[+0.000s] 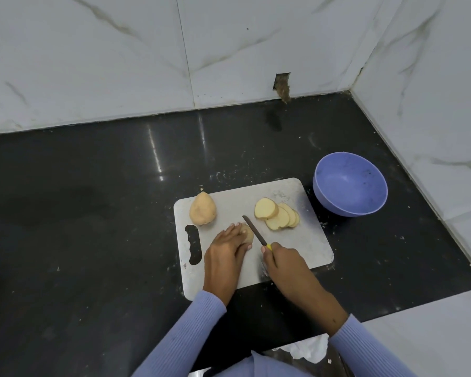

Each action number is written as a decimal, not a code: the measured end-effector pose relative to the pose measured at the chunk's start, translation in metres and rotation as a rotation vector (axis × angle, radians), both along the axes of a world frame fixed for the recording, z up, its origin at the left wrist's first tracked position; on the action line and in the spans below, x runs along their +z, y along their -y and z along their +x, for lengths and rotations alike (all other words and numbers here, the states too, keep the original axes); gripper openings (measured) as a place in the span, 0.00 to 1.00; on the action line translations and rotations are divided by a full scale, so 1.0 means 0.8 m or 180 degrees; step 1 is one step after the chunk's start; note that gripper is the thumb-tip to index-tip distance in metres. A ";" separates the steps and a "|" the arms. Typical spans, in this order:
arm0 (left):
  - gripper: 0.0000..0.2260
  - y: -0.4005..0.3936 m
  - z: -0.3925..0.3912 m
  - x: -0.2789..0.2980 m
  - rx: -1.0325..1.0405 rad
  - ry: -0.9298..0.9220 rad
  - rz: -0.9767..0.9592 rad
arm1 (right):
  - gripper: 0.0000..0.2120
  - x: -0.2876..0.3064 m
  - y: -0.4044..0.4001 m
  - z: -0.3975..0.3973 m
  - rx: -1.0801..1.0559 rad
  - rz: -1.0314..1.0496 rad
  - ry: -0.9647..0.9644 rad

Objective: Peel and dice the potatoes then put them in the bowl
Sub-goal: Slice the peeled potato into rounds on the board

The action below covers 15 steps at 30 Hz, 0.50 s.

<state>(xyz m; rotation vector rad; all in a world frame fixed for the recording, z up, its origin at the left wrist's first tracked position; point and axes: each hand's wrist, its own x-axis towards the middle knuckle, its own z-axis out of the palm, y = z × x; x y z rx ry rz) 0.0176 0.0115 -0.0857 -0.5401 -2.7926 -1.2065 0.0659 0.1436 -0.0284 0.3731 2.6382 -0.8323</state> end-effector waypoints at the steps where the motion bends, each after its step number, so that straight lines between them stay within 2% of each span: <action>1: 0.12 0.000 0.000 -0.001 0.0025 -0.0020 0.0035 | 0.15 -0.001 0.001 -0.003 0.0011 0.0022 -0.0004; 8: 0.10 -0.002 0.000 -0.005 0.0088 -0.0176 0.0071 | 0.16 -0.011 0.010 -0.006 0.0023 0.0195 0.0083; 15: 0.09 -0.008 0.001 -0.006 0.0143 -0.0175 -0.0034 | 0.17 -0.005 0.015 0.009 0.0142 0.0755 0.0248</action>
